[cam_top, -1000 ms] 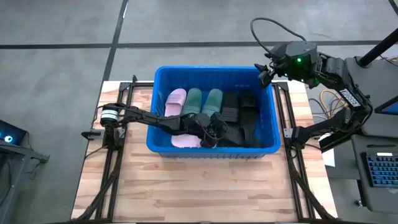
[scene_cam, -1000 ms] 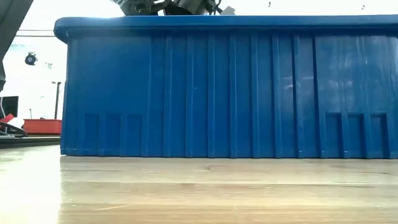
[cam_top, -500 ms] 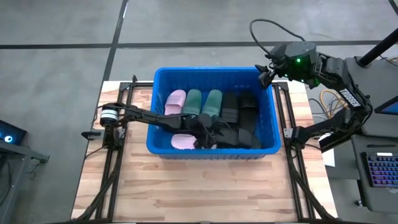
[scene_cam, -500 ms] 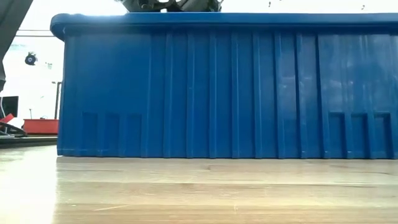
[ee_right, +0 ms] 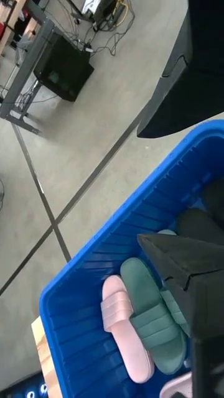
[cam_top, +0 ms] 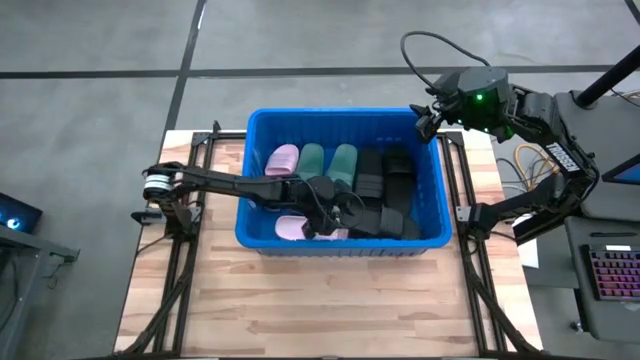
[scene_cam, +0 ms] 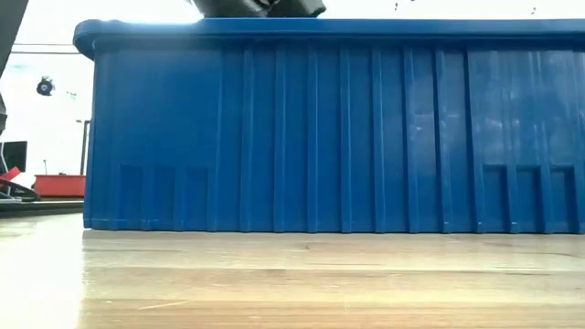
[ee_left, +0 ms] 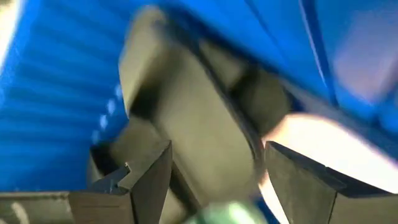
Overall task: Pick and place slides into bin
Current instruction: Return to Home Position
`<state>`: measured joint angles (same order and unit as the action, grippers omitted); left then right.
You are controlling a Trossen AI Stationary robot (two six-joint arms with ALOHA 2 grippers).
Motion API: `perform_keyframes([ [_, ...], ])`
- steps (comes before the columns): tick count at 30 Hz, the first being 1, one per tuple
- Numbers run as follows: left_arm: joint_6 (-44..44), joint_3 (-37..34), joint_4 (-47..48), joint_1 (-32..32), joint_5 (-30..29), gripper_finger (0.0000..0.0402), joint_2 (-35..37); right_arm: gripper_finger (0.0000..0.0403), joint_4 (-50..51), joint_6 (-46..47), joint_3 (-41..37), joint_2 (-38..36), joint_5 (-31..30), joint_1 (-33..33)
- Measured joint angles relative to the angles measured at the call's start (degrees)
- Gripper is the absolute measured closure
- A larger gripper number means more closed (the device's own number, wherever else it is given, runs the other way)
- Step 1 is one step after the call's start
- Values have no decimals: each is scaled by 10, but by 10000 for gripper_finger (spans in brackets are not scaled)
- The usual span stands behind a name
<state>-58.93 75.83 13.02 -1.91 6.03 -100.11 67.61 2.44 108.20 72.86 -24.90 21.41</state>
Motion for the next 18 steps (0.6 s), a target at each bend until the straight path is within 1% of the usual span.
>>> perform_keyframes([
  [1,2,0,17,0,-17,162,6,150,1,2,0,0,3,0],
  [6,35,15,7,-6,-126,162,34,157,27,14,0,-11,19,0],
  [8,59,19,1,-12,-153,162,60,160,45,15,0,-21,30,0],
  [10,102,28,-22,-21,-158,162,83,166,66,16,0,-34,39,-1],
  [13,215,37,-29,-42,-148,162,122,187,106,24,-1,-61,49,-8],
  [14,258,41,-44,-52,-137,165,135,198,120,28,-3,-71,56,-11],
  [16,334,37,-37,-68,-111,176,161,227,135,39,-14,-94,79,-19],
  [18,378,37,-56,-77,-101,196,182,263,141,48,-29,-121,109,-29],
])
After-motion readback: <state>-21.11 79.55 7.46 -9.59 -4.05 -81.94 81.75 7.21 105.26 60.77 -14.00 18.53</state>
